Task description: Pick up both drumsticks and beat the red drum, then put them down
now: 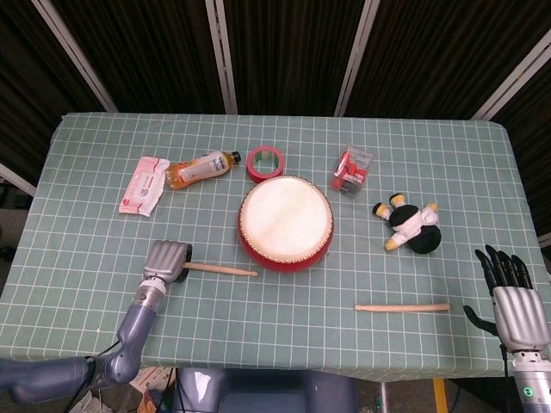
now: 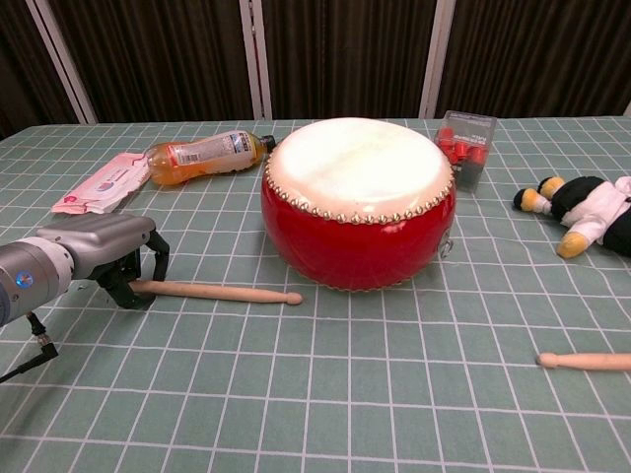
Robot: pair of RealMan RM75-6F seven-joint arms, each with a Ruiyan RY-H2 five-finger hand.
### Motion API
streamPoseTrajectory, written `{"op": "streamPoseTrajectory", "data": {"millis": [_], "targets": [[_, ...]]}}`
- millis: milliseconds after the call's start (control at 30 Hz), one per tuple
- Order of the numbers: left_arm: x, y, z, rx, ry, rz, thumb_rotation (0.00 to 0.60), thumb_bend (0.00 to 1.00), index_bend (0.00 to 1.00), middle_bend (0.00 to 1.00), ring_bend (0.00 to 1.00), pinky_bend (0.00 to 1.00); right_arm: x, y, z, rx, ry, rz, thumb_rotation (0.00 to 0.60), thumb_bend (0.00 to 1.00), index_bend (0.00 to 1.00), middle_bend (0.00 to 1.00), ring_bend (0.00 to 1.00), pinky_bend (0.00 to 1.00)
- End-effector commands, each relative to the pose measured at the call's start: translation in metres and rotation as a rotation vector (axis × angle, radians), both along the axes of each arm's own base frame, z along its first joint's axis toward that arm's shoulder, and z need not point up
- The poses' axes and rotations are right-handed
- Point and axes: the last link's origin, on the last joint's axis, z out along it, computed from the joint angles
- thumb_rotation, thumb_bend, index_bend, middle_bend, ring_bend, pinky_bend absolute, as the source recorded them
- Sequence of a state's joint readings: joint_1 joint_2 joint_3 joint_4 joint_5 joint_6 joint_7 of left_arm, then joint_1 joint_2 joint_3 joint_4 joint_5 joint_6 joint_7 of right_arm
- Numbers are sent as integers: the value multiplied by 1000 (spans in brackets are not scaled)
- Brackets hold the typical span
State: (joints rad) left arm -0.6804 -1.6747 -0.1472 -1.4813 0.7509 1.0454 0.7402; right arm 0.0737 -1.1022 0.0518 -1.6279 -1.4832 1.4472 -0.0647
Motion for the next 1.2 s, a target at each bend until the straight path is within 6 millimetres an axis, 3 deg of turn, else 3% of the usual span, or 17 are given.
{"op": "streamPoseTrajectory", "data": {"millis": [33, 200, 433, 500, 533, 567, 600, 700, 767, 867, 1000, 1200], "targets": [[0, 0, 1, 7, -4, 2, 600, 513, 714, 1000, 1000, 1000, 0, 1, 0, 2, 0, -2, 600, 264, 0, 0, 0, 0], [3, 0, 15, 46, -62, 7, 600, 547, 742, 1000, 1000, 1000, -1, 1, 0, 4, 0, -5, 600, 265, 0, 0, 0, 0], [7, -6, 68, 134, -171, -35, 600, 553, 751, 1000, 1000, 1000, 1, -1, -2, 22, 9, -13, 600, 265, 0, 0, 0, 1], [5, -8, 83, 155, -191, -44, 600, 553, 752, 1000, 1000, 1000, 2, -2, -3, 29, 13, -11, 600, 265, 0, 19, 60, 109], [4, -10, 91, 166, -202, -48, 600, 553, 752, 1000, 1000, 1000, 3, -3, -4, 33, 18, -8, 600, 264, 0, 54, 119, 196], [3, -11, 101, 182, -216, -49, 600, 553, 752, 1000, 1000, 1000, 4, -5, -5, 35, 26, -4, 600, 265, 0, 152, 254, 359], [1, -13, 108, 192, -226, -50, 600, 553, 752, 1000, 1000, 1000, 5, -6, -6, 39, 33, -1, 600, 265, 31, 326, 450, 547], [-3, -16, 129, 225, -254, -46, 600, 554, 752, 1000, 1000, 1000, 9, -12, -13, 62, 57, 3, 600, 266, 237, 715, 848, 814], [-6, -20, 142, 242, -265, -46, 600, 554, 752, 1000, 1000, 1000, 12, -16, -22, 93, 77, -7, 600, 264, 332, 877, 971, 909], [-10, -24, 153, 259, -267, -47, 600, 554, 752, 1000, 1000, 1000, 17, -23, -34, 133, 91, -20, 600, 274, 435, 992, 1000, 996], [-15, -33, 167, 273, -275, -49, 600, 554, 752, 1000, 1000, 1000, 27, -34, -55, 186, 119, -48, 600, 312, 516, 1000, 1000, 1000], [-23, -46, 178, 284, -292, -43, 600, 554, 752, 1000, 1000, 1000, 25, -38, -85, 246, 145, -137, 600, 335, 526, 1000, 1000, 1000]]}}
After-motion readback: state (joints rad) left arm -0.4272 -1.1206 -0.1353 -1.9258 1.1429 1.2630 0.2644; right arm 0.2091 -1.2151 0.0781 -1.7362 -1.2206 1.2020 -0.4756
